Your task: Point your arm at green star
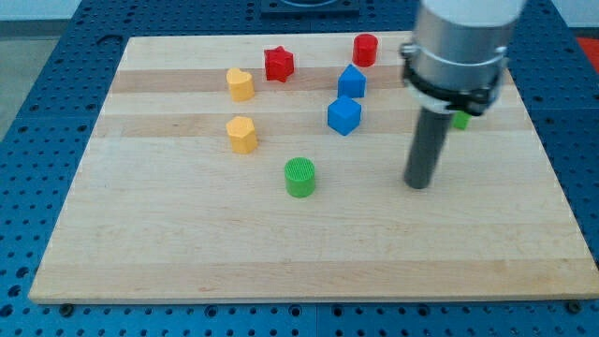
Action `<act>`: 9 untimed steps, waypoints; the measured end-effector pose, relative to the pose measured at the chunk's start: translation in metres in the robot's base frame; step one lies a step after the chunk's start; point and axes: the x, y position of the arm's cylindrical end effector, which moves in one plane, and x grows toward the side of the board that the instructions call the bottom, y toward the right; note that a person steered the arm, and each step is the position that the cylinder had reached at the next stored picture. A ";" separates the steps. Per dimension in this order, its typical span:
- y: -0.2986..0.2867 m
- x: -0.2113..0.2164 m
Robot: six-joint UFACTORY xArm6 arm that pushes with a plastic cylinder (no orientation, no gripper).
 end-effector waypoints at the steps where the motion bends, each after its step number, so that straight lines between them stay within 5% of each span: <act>1: 0.058 -0.008; 3: 0.199 -0.081; 6: 0.114 -0.171; 9: 0.066 -0.162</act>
